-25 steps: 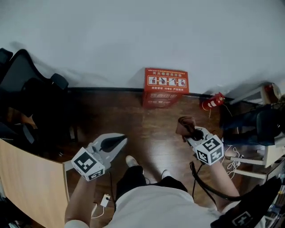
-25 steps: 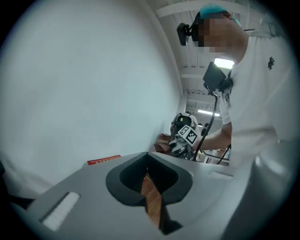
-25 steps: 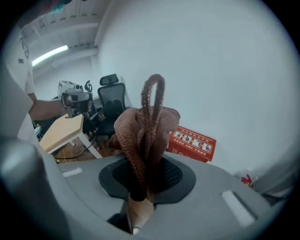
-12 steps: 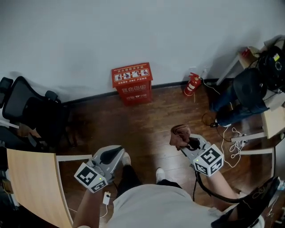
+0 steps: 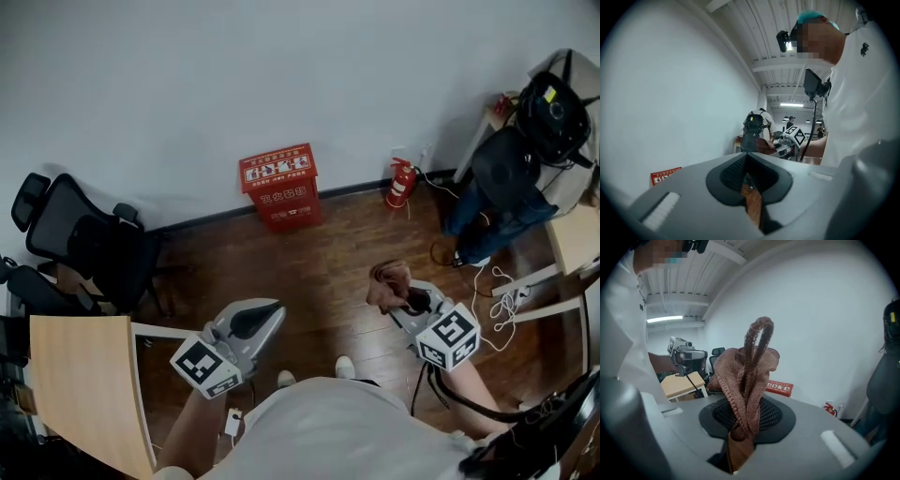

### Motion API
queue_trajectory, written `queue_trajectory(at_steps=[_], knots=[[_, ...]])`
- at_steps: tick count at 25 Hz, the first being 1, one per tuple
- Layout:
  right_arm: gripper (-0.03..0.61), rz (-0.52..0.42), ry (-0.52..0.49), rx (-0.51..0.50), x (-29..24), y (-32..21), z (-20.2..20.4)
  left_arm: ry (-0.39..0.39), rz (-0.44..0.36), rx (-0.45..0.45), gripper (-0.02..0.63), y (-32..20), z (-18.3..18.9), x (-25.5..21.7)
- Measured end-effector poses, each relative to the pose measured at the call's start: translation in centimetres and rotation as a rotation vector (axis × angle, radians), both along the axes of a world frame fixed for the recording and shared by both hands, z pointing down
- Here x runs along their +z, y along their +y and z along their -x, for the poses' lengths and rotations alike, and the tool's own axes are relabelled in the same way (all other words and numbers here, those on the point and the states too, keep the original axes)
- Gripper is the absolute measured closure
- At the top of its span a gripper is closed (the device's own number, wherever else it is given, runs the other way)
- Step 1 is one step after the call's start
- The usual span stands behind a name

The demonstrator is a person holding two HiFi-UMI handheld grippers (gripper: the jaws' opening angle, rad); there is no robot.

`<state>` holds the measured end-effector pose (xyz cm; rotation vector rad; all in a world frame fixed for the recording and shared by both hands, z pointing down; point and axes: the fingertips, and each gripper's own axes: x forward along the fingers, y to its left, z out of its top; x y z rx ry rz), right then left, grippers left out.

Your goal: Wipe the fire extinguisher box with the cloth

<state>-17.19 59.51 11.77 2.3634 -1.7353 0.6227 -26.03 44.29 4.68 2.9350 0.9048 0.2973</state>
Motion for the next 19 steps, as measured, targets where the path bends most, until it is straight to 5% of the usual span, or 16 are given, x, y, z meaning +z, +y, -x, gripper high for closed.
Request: queue_trajectory(at_steps=[9,14,19], knots=[[0.497,0.004,0.027,-0.019,-2.4,-8.9,1.8,0.038,0.028,-0.018,0.614,-7.2,2.9,-0.9],[0.497,0.004,0.048,-0.073,-3.6,-8.7,6.7,0.047,-0.044,-0.035,0.614,-5.9,8.0,-1.0],[0.497,0.0,0.047,-0.076,-5.8,-10.0,8.5,0.034,-0.03,-0.02,0.614,-6.6,9.4,-2.6]])
